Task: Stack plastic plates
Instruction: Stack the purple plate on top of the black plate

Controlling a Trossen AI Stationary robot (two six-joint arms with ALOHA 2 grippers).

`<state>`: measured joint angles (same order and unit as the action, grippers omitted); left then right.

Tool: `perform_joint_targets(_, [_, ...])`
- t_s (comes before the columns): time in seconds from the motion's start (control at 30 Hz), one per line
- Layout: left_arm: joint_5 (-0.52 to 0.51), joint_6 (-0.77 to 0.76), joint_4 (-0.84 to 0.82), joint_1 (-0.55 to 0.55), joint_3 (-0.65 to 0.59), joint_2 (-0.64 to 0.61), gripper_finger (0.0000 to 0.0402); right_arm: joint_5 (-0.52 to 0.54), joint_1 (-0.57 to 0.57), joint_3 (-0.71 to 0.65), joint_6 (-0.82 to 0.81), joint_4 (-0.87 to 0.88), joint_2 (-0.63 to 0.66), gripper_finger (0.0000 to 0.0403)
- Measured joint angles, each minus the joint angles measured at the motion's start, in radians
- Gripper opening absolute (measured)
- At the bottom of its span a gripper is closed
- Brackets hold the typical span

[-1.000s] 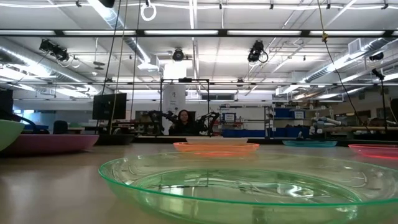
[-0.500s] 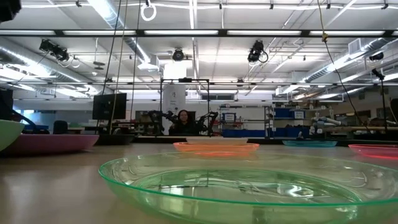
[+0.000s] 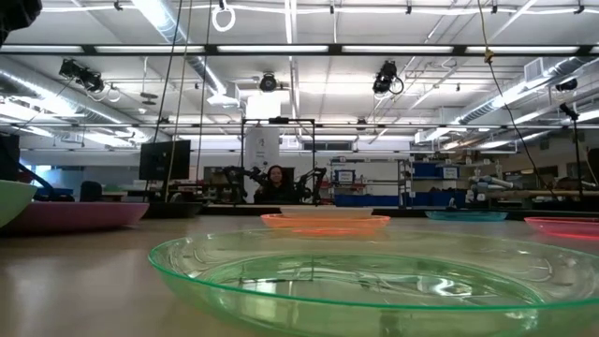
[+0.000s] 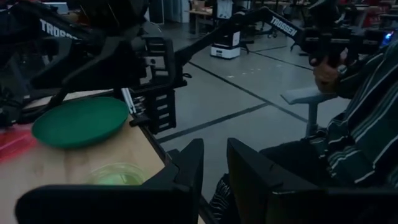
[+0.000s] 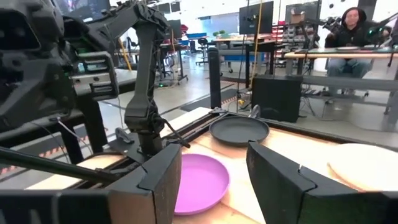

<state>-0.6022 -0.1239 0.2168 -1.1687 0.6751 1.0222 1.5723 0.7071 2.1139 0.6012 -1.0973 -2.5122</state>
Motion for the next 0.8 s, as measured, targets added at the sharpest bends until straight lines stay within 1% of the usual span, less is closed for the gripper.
perform_joint_targets(0.1, [0.000, -0.019, -0.025, 0.000, 0.000, 0.000, 0.0080, 0.000, -0.032, 0.000, 0.048, -0.003, 0.000, 0.0181])
perform_joint_targets(0.23, [0.000, -0.064, -0.106, 0.000, 0.000, 0.000, 0.0080, 0.000, -0.094, 0.000, 0.119, -0.001, 0.000, 0.0173])
perform_joint_targets(0.37, [-0.008, -0.170, -0.210, 0.000, 0.000, 0.000, 0.0080, -0.001, -0.154, 0.000, 0.184, 0.030, -0.003, 0.0169])
perform_joint_targets(0.47, [-0.078, -0.290, -0.312, 0.000, 0.000, 0.000, 0.0080, -0.002, -0.183, -0.007, 0.171, 0.132, -0.003, 0.0169])
perform_joint_targets(0.57, [-0.203, -0.431, -0.456, 0.009, 0.000, 0.000, 0.0080, -0.002, -0.199, -0.007, 0.168, 0.230, -0.005, 0.0169])
perform_joint_targets(0.63, [-0.261, -0.539, -0.561, 0.040, 0.000, 0.000, 0.0080, -0.002, -0.205, -0.007, 0.162, 0.283, -0.005, 0.0170])
perform_joint_targets(0.67, [-0.269, -0.592, -0.609, 0.064, 0.000, 0.000, 0.0080, -0.002, -0.207, -0.007, 0.162, 0.292, -0.005, 0.0170])
perform_joint_targets(0.8, [-0.253, -0.751, -0.748, 0.192, 0.000, 0.000, 0.0080, -0.002, -0.211, -0.008, 0.190, 0.264, -0.005, 0.0169])
